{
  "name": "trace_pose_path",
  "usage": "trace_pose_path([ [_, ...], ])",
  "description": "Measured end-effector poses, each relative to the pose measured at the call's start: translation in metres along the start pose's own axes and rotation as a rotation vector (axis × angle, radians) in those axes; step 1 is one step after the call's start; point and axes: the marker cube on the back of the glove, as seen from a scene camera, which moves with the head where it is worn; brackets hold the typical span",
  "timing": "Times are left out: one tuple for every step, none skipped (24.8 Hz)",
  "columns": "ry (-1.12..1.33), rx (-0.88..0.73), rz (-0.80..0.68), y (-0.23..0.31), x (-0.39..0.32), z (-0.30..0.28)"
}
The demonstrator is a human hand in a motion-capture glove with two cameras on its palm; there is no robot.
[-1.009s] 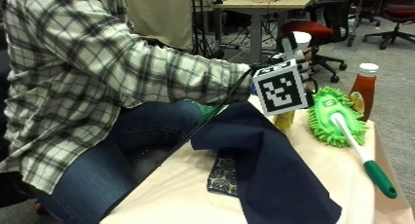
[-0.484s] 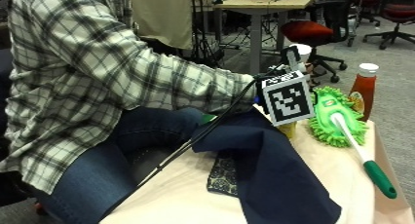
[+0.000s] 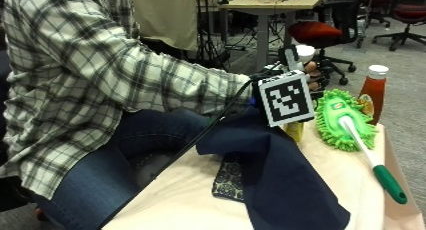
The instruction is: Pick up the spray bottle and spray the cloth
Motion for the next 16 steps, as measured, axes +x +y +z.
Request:
trace_pose_path([
  [-0.003,-0.004,-0.006,0.003,-0.004,-0.002],
  [-0.009,-0.004,-0.013,0.006,-0.009,-0.005],
  [-0.015,-0.003,-0.022,0.010,-0.014,-0.008],
  [-0.018,0.001,-0.033,0.014,-0.020,-0.012],
  [-0.017,0.004,-0.045,0.018,-0.025,-0.015],
  [-0.009,0.006,-0.060,0.022,-0.030,-0.020],
  [0.008,0.006,-0.076,0.027,-0.034,-0.025],
  [0.036,0.001,-0.093,0.034,-0.037,-0.030],
  [0.073,-0.006,-0.110,0.042,-0.040,-0.037],
  [0.113,-0.015,-0.126,0.052,-0.042,-0.044],
  [0.146,-0.023,-0.139,0.061,-0.044,-0.051],
  [0.167,-0.028,-0.150,0.070,-0.046,-0.058],
  [0.176,-0.032,-0.157,0.079,-0.049,-0.064],
  [0.176,-0.035,-0.161,0.088,-0.053,-0.069],
  [0.172,-0.037,-0.164,0.094,-0.056,-0.073],
  [0.170,-0.039,-0.165,0.098,-0.057,-0.075],
])
